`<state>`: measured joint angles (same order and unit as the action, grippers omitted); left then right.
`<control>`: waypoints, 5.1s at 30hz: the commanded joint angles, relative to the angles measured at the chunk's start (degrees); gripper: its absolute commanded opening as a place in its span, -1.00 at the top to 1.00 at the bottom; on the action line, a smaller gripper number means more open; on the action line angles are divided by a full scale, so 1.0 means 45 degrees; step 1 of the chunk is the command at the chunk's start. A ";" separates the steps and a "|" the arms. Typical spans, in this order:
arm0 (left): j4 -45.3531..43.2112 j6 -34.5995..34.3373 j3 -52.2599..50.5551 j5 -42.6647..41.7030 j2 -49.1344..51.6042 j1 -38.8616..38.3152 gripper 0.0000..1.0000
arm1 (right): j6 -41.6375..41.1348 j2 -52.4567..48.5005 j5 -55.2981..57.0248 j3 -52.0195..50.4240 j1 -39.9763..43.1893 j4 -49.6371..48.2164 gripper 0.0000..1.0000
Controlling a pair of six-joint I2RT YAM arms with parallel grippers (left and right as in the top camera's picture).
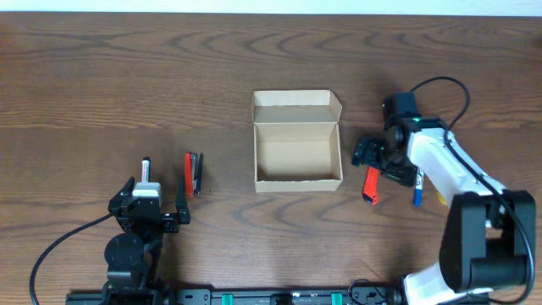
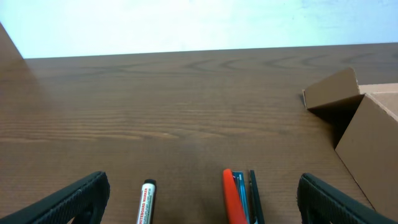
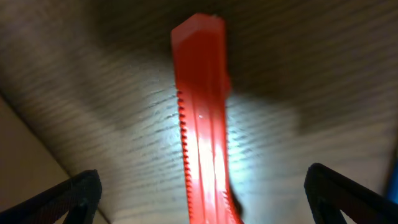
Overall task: Pack container
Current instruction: 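Lower the right gripper and grasp the red box cutter, then carry the box cutter into the cardboard box and release it, then move the right gripper to the blue-capped marker and grasp it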
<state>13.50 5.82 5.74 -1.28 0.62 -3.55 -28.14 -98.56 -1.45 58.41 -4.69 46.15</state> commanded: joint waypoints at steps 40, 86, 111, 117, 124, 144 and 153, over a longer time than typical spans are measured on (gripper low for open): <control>0.0131 -0.0049 -0.0330 0.0053 -0.0073 -0.0039 -0.91 | 0.0452 -0.1413 0.0165 -0.1030 -0.0049 -0.2229 -0.22; 0.0131 -0.0053 -0.0330 0.0049 -0.0073 -0.0039 -0.91 | 1.4299 0.4663 -0.4561 0.2089 -0.4940 0.0811 0.97; 0.0131 -0.0058 -0.0330 0.0044 -0.0073 -0.0039 -0.91 | 1.8442 -0.0248 -0.4085 0.5848 -0.5309 0.3011 0.98; 0.0131 -0.0058 -0.0330 0.0044 -0.0073 -0.0039 -0.90 | 1.9035 -0.1559 -0.4095 0.5843 -0.5163 0.3317 0.98; 0.0131 -0.0058 -0.0330 0.0044 -0.0073 -0.0039 -0.90 | 1.9040 -0.3313 -0.4109 0.5843 -0.5139 0.3007 0.98; 0.0131 -0.0058 -0.0330 0.0044 -0.0073 -0.0039 -0.90 | 1.8914 -0.4070 -0.4104 0.5882 -0.5144 0.2671 -0.04; 0.0131 -0.0058 -0.0330 0.0044 -0.0073 -0.0039 -0.90 | 1.6203 -0.1831 -0.4313 0.7227 -0.4731 0.3279 -0.13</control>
<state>13.47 5.82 5.74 -1.28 0.62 -3.55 51.92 -113.89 -19.75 86.94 -27.94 60.86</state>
